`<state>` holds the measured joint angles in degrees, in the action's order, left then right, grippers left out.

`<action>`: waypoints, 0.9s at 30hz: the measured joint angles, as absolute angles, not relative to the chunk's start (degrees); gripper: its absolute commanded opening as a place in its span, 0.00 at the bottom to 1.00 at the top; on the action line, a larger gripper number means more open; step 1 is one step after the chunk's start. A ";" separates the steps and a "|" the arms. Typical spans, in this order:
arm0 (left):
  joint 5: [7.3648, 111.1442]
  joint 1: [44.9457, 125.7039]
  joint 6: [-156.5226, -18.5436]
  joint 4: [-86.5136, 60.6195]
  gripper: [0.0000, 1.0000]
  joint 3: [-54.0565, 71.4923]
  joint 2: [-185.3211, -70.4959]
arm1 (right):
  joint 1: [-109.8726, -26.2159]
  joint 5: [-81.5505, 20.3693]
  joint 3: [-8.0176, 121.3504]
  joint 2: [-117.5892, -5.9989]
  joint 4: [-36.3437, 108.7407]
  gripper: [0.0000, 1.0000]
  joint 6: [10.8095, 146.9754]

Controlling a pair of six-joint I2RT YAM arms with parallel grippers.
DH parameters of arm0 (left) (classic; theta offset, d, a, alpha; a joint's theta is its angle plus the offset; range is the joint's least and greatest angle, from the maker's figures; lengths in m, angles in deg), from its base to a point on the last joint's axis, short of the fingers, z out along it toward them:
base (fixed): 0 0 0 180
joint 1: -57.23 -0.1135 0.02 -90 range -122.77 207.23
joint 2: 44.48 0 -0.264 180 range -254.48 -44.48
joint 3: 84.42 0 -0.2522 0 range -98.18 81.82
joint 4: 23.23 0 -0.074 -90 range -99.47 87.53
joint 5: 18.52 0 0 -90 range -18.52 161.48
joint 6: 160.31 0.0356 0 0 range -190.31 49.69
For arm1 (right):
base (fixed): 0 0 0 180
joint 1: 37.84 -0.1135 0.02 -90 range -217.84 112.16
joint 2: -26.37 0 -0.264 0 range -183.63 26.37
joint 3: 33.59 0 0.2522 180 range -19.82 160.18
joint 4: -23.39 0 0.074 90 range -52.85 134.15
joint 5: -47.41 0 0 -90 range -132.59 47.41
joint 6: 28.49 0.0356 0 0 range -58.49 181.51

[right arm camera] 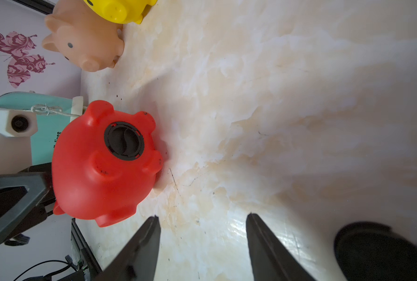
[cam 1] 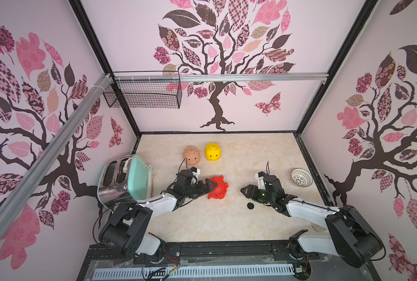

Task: Open piggy banks
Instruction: Adjust the piggy bank at the center of the board.

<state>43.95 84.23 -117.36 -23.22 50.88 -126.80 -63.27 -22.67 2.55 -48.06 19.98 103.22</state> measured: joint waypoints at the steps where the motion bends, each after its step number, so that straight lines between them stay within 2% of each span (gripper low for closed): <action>1: 44.22 84.23 -117.05 -22.55 0.98 50.58 -126.69 | -63.27 -22.47 2.63 -48.33 19.94 0.69 102.94; 6: 45.73 84.19 -115.70 -18.74 0.92 49.09 -126.63 | -63.27 -22.65 4.58 -50.21 19.67 0.60 101.58; 10: 45.92 84.14 -115.04 -17.15 0.89 47.67 -127.00 | -63.29 -22.01 8.40 -55.43 17.71 0.58 102.17; 27: 49.29 83.22 -113.97 -14.00 0.91 41.14 -131.02 | -64.21 -24.81 35.99 -77.55 23.15 0.54 101.58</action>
